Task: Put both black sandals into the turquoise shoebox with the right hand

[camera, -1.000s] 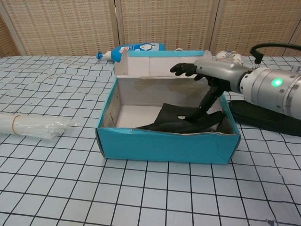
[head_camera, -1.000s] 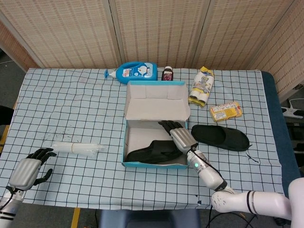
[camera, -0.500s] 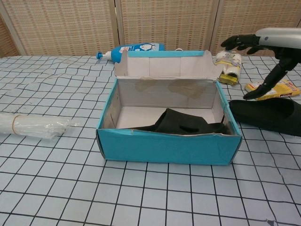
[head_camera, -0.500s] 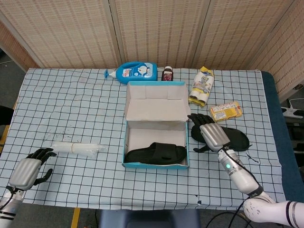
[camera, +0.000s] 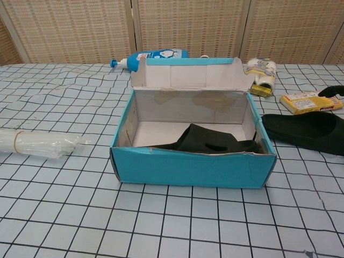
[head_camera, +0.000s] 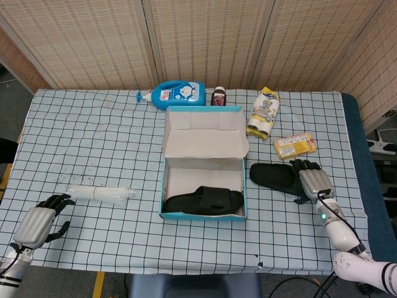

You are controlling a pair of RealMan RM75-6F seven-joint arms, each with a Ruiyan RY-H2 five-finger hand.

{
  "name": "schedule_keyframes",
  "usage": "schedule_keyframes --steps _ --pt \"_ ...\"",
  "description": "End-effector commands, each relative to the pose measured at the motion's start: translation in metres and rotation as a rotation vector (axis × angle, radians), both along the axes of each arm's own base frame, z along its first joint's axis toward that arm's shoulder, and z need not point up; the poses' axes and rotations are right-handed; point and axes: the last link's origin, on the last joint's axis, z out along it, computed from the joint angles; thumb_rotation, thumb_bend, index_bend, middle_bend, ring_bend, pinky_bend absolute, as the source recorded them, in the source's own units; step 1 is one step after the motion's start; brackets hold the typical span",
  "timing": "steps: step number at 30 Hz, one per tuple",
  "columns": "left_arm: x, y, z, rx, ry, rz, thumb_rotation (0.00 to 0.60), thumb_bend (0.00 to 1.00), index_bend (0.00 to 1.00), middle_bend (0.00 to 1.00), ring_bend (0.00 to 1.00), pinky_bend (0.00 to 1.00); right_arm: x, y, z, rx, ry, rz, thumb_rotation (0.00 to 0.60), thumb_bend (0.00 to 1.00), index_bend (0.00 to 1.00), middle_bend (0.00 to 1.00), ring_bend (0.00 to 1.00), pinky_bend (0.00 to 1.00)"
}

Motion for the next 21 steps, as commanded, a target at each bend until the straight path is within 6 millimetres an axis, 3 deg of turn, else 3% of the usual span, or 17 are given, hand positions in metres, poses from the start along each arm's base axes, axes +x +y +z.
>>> schedule_keyframes --steps 1,15,21 --pt "0.000 0.000 0.000 -0.001 0.000 0.000 0.600 0.40 0.28 0.18 0.16 0.35 -0.005 -0.001 -0.007 0.007 0.000 -0.010 0.600 0.00 0.00 0.02 0.00 0.07" --pt "0.000 0.000 0.000 -0.003 0.002 0.002 0.600 0.40 0.28 0.18 0.17 0.35 -0.025 -0.022 -0.037 -0.024 0.042 -0.016 0.600 0.00 0.02 0.06 0.00 0.07" --pt "0.000 0.000 0.000 -0.003 0.002 0.001 0.600 0.40 0.28 0.18 0.17 0.35 -0.033 -0.024 -0.045 -0.021 0.045 -0.033 0.600 0.00 0.09 0.14 0.00 0.08"
